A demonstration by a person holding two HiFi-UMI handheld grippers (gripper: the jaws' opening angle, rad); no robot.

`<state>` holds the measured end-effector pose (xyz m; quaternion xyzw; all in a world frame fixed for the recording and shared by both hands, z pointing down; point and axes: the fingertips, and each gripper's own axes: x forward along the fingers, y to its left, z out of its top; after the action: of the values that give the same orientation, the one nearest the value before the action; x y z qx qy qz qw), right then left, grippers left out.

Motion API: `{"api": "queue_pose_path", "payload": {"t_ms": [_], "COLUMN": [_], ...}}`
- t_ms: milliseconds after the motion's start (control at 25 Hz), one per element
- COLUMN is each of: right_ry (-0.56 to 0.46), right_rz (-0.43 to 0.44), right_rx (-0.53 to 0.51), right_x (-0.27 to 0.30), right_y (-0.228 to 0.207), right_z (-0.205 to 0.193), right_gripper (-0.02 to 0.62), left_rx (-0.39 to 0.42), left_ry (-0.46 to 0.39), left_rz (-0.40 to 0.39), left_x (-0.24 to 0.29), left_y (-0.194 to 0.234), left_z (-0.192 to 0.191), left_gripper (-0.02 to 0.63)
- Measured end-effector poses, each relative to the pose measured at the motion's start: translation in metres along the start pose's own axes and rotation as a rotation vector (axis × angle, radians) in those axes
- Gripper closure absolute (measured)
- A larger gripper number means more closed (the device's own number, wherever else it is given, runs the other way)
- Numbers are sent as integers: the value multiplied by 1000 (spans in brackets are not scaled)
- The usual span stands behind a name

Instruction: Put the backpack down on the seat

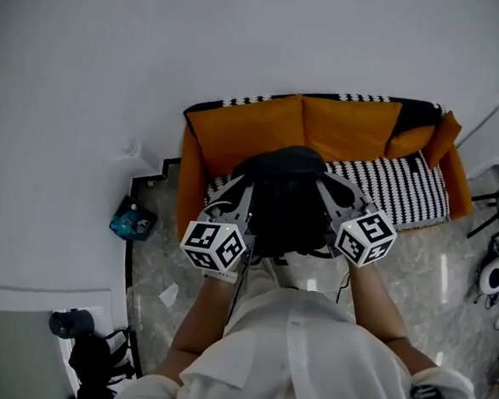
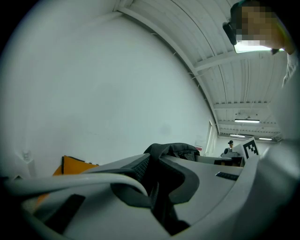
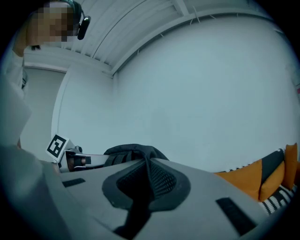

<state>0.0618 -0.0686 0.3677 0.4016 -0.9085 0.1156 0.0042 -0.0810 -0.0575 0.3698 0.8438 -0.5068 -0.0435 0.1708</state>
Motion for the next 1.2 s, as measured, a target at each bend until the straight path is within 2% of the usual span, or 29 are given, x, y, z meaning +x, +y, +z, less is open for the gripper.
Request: {"api": "queue_pose_path", "payload": {"t_ms": [280, 600, 800, 1200], "right_ry": [28, -32, -40, 67], "right_rz": [-70, -136, -158, -153], "right_rx": [54, 32, 20, 101], "right_x": [55, 102, 123, 140], "right_y": [-38, -67, -82, -122], "right_z": [-19, 5, 12, -34], "right_gripper": [568, 568, 568, 568], "left_rx": [-25, 14, 20, -34], "left_ry": [77, 55, 47, 157], "left_rz": [-84, -167, -190, -169], "left_x": [58, 109, 133, 172], "left_y": [50, 78, 93, 111], "left_z": [-10, 24, 34, -16], "left_gripper": [565, 566, 566, 566]}}
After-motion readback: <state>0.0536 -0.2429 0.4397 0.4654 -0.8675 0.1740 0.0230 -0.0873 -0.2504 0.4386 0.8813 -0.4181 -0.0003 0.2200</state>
